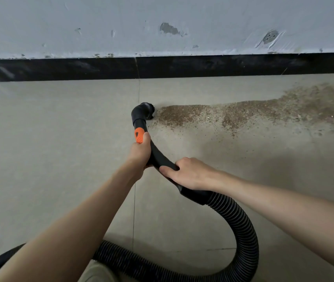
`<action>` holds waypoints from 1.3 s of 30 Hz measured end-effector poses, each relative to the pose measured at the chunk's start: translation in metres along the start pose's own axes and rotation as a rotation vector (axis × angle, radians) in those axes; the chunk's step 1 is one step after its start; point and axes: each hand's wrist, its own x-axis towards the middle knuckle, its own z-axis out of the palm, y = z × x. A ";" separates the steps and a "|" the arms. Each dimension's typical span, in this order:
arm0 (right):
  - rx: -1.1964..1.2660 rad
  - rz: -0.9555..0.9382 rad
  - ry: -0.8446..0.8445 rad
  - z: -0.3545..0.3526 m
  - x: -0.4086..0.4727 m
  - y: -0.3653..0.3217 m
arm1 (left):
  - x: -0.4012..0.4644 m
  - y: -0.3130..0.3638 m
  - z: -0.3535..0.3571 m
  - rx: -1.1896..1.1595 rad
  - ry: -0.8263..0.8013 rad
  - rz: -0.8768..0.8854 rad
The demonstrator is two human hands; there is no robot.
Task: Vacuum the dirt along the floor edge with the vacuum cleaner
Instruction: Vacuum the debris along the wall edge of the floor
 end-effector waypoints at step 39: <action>0.171 -0.084 0.048 -0.016 0.022 0.015 | 0.011 0.025 0.012 0.067 0.073 0.066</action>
